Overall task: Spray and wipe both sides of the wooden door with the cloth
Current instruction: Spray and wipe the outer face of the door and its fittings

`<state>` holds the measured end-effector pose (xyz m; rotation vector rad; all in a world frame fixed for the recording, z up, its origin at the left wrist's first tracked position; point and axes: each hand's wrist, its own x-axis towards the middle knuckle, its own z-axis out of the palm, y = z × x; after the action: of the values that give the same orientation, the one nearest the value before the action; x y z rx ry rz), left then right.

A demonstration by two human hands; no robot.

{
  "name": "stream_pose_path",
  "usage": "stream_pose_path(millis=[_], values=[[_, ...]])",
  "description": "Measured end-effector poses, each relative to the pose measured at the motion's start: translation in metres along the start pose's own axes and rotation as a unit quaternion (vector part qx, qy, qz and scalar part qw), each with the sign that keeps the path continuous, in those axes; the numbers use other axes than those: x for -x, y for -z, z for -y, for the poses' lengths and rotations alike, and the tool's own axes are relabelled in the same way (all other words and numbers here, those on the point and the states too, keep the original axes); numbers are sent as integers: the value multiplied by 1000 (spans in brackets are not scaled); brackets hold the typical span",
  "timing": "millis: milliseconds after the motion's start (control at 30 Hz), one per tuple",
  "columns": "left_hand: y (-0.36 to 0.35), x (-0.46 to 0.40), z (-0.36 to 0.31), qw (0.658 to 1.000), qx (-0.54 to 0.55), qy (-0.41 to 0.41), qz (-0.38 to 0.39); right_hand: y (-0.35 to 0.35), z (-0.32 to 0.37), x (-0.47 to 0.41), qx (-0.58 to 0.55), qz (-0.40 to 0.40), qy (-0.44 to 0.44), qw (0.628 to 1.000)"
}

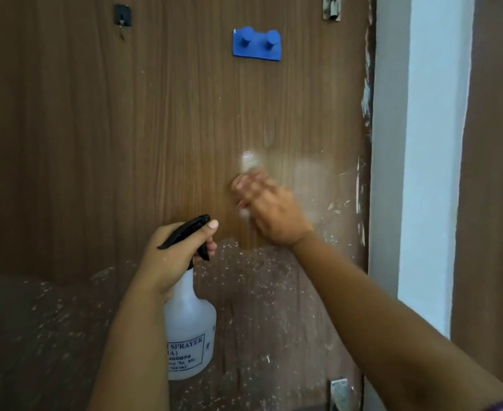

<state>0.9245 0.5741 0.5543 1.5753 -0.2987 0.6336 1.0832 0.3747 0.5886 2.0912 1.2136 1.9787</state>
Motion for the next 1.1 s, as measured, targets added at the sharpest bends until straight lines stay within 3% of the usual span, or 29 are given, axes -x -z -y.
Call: stream_pose_path(millis=[100,167,267,367,467,567,600,667,733,833,867,900,933,1000,1033,1100], values=[[-25,2,0,1000,-9,-9,12,25,-76,-1,5,-109,-286,952],[-34,4,2,1000,-16,-7,18,36,-106,8,6,-143,-371,918],[-48,10,8,999,-26,4,21,35,-91,41,-15,-167,-402,900],[-61,20,15,999,-35,3,26,20,-14,108,-42,-122,-438,890],[-71,29,18,999,-37,5,25,9,20,164,-43,-42,-306,950],[-81,31,19,999,-37,9,28,19,-29,148,-26,4,-132,991],[-84,31,20,999,-36,11,29,26,-46,131,-23,6,-119,993],[-92,32,21,999,-33,20,23,37,-79,87,-28,-23,-202,979],[-99,32,24,999,-31,27,13,43,-105,44,-44,-84,-321,942],[-102,30,29,999,-34,31,13,35,-84,26,-46,-136,-429,892],[-103,29,30,999,-38,31,15,31,-65,33,-42,-119,-397,909],[-104,29,30,998,-45,30,15,26,-46,45,-27,-86,-310,947],[-105,27,29,998,-50,28,17,18,-30,61,-15,-40,-186,982],[-104,26,29,999,-41,21,13,12,-23,89,-25,52,35,998],[-102,25,27,999,-39,16,11,12,-34,90,-34,75,84,993],[-97,26,25,999,-42,15,9,22,-60,77,-51,57,49,996]])
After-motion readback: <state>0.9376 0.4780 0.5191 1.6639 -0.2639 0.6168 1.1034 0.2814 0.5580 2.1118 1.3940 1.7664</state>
